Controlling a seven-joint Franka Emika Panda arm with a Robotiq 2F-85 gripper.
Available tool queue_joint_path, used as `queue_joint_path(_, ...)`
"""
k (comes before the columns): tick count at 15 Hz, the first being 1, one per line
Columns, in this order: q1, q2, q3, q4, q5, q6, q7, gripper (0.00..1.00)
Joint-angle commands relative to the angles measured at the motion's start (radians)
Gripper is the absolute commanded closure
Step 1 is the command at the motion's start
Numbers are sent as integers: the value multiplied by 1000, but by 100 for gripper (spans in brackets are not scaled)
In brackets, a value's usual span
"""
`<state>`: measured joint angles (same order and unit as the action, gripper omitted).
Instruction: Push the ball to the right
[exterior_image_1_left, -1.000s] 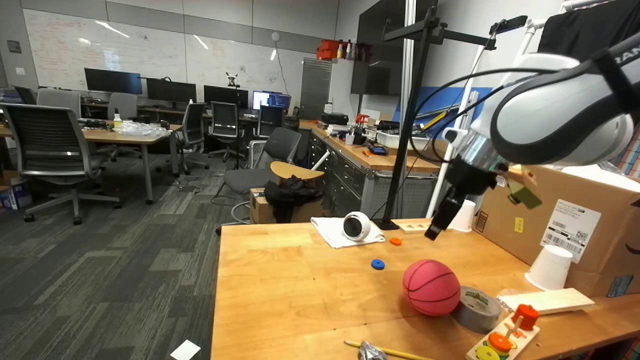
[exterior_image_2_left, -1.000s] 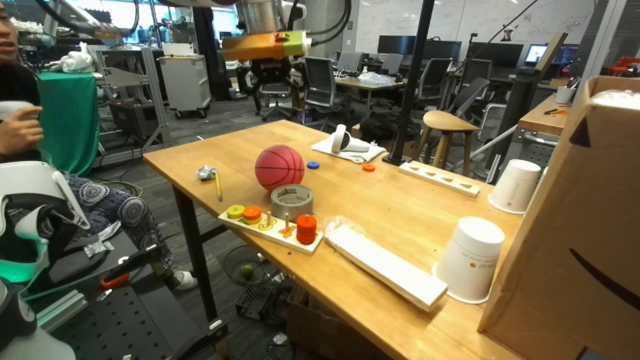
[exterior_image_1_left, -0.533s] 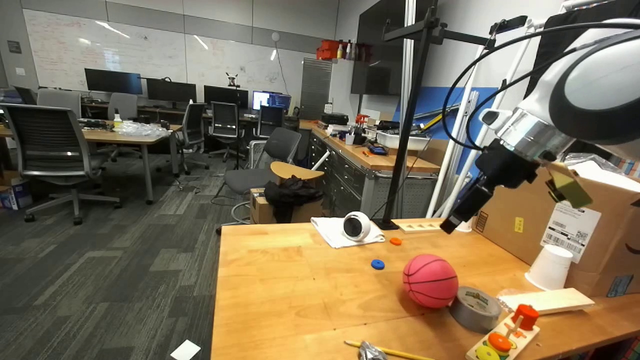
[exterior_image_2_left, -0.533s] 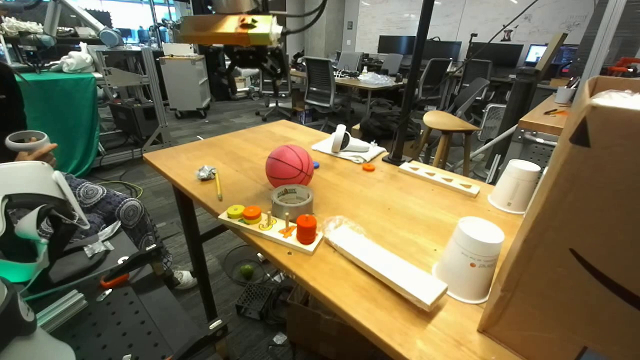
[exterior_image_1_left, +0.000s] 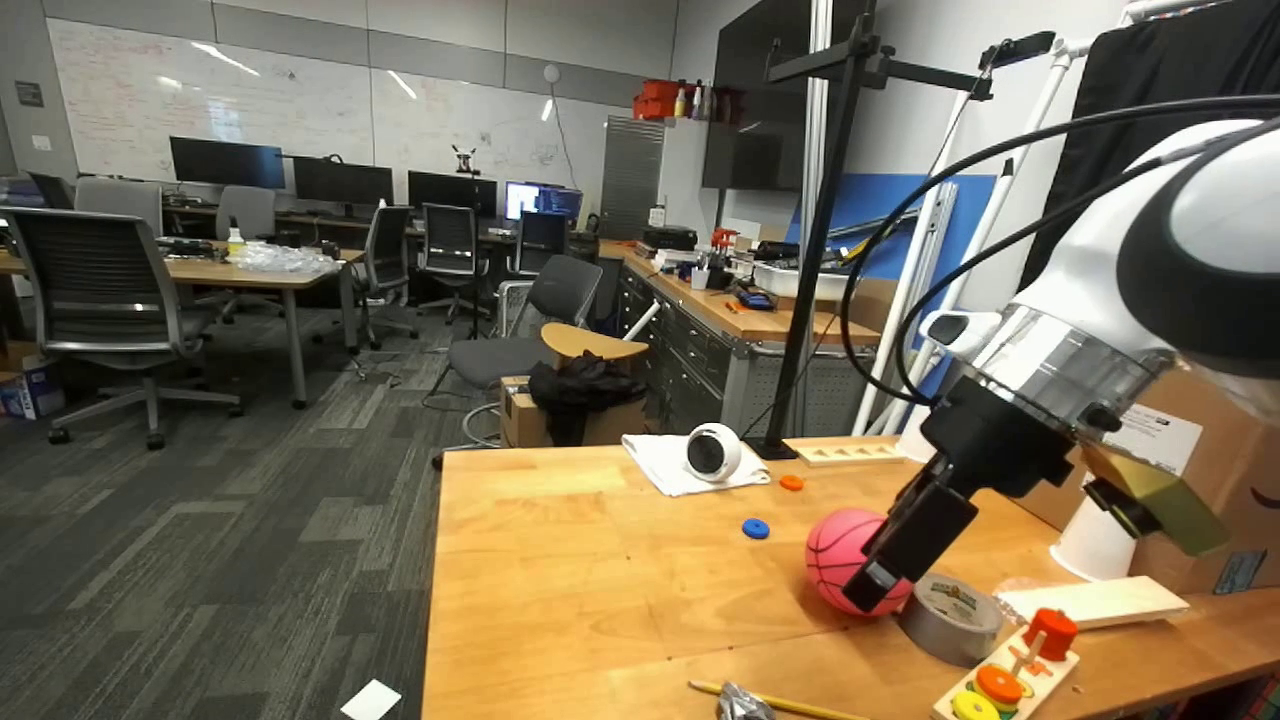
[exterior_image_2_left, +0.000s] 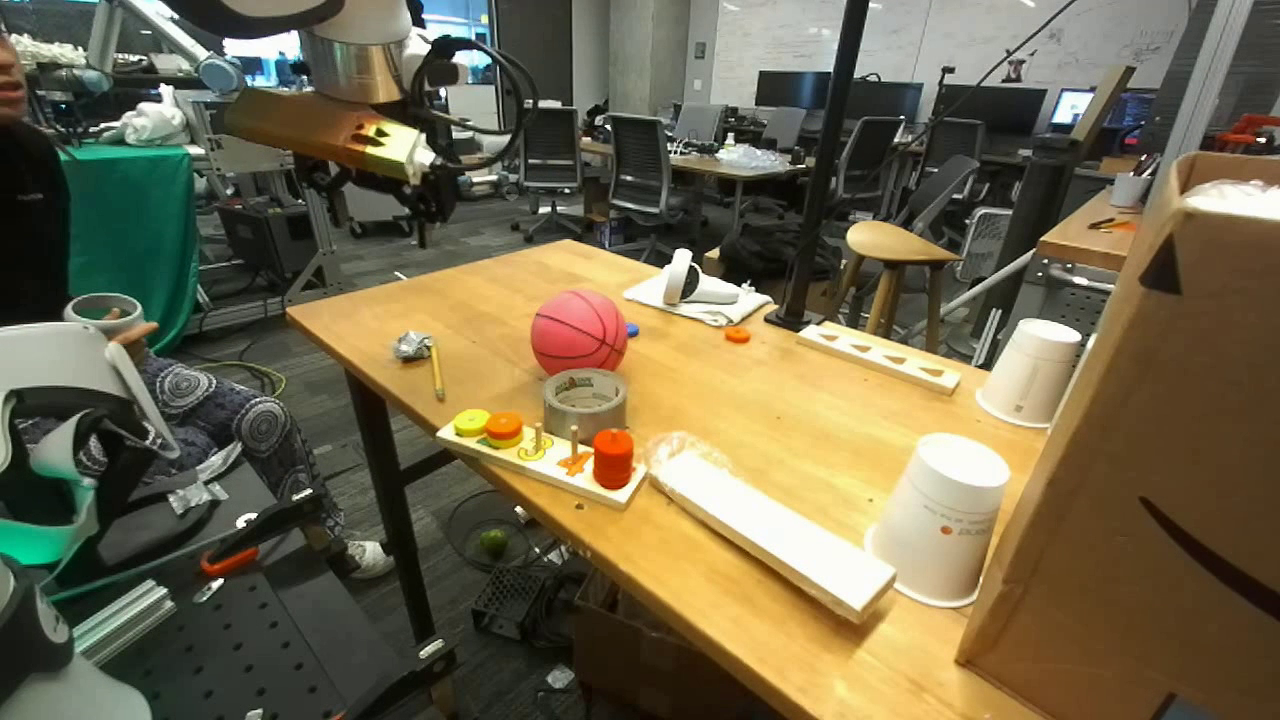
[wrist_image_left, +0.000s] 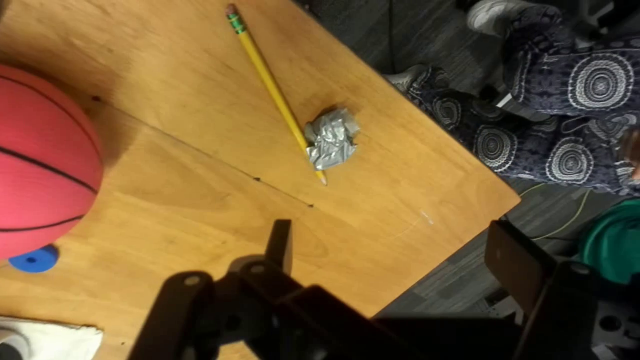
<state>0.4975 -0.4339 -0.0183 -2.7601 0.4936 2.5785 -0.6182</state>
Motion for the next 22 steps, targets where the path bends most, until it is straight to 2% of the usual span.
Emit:
queue_joint_path(1, 35, 47, -6, 1, 73, 17, -24, 0)
queue_joint_path(5, 27, 157, 23, 32, 103, 50, -28, 0)
queue_joint_path(10, -7, 346, 86, 123, 83, 104, -13, 0)
queue_joint_path(14, -101, 465, 140, 238, 0, 106, 10, 0)
queue_joint_path(16, -163, 520, 148, 289, -77, 108, 27, 0)
queue_joint_path(20, -307, 600, 99, 350, -311, 103, 112, 0)
queue_joint_path(21, -342, 611, 67, 365, -414, 102, 153, 0)
queue_joint_path(22, -310, 591, -31, 386, -502, 93, 158, 0)
